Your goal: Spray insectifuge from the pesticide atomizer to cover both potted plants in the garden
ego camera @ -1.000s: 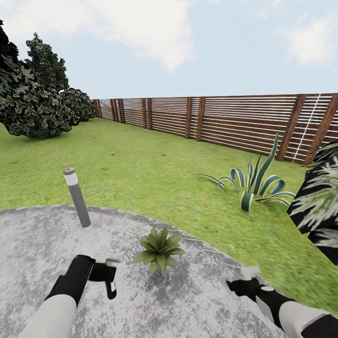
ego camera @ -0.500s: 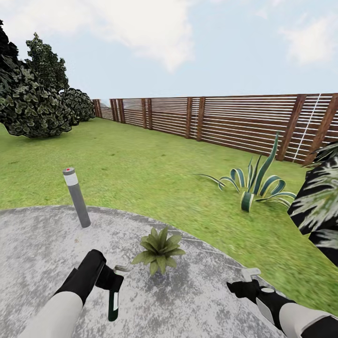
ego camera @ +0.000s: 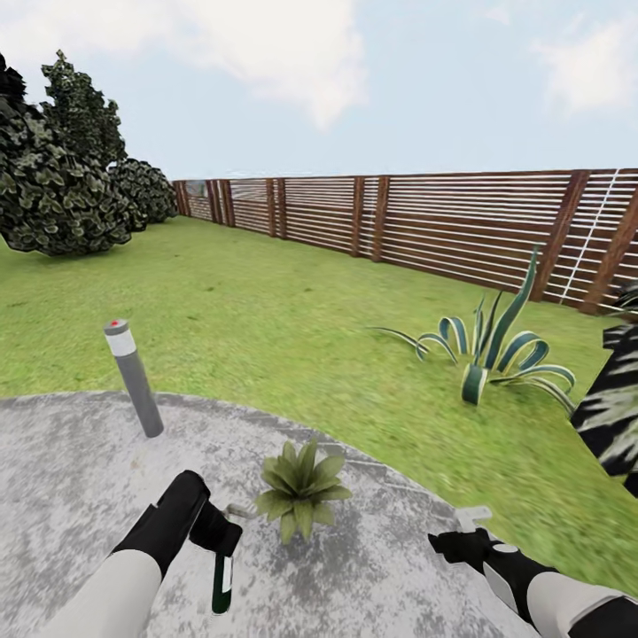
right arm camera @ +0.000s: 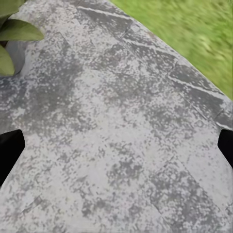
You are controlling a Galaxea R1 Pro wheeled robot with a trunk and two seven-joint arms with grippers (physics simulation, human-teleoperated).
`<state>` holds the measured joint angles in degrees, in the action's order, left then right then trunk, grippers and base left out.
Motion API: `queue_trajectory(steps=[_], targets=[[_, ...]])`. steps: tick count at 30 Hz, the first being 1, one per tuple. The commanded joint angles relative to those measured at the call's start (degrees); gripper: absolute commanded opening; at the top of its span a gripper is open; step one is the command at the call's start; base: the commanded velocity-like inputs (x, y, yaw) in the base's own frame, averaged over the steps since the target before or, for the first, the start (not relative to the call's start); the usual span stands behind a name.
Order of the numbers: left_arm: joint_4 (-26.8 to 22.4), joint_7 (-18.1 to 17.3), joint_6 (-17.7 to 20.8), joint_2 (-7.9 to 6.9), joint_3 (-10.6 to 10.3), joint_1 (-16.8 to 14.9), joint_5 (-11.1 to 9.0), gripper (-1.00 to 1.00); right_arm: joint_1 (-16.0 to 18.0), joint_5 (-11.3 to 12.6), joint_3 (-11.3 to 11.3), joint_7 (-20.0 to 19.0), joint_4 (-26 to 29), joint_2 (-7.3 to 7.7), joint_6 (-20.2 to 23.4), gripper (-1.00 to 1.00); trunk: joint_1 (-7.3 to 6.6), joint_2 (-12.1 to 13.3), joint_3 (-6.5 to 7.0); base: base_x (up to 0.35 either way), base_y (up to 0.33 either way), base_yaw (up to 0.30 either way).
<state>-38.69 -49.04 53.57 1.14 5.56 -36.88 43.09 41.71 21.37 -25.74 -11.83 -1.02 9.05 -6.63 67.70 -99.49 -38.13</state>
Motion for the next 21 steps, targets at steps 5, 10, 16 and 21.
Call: queue_trajectory(steps=[5, 10, 16, 21], targets=[[-0.1, -0.7, 0.2, 0.07, 0.2, 0.0, 0.6, -1.0, 0.0, 0.6, -0.5, -0.3, -0.1, 0.0, -0.2, 1.0, 0.03, 0.0, -0.53, 0.337, 0.0, 0.0], [0.0, -0.7, 0.2, 0.0, 0.2, 0.0, 0.6, -1.0, 0.0, 0.6, -0.5, -0.3, -0.1, 0.0, -0.2, 1.0, 0.03, 0.0, -0.99, 0.33, 0.008, 0.0], [0.0, -0.7, 0.2, -0.05, 0.2, 0.0, 0.5, -1.0, 0.0, 0.6, -0.5, -0.1, -0.1, 0.0, -0.2, 1.0, 0.03, 0.0, -1.32, 0.286, 0.118, 0.0], [0.0, -0.7, 0.2, -0.03, 0.2, 0.0, 0.6, -1.0, 0.0, 0.6, -0.5, -0.2, -0.1, 0.0, -0.2, 1.0, 0.03, 0.0, -1.34, 0.094, 0.038, 0.0]])
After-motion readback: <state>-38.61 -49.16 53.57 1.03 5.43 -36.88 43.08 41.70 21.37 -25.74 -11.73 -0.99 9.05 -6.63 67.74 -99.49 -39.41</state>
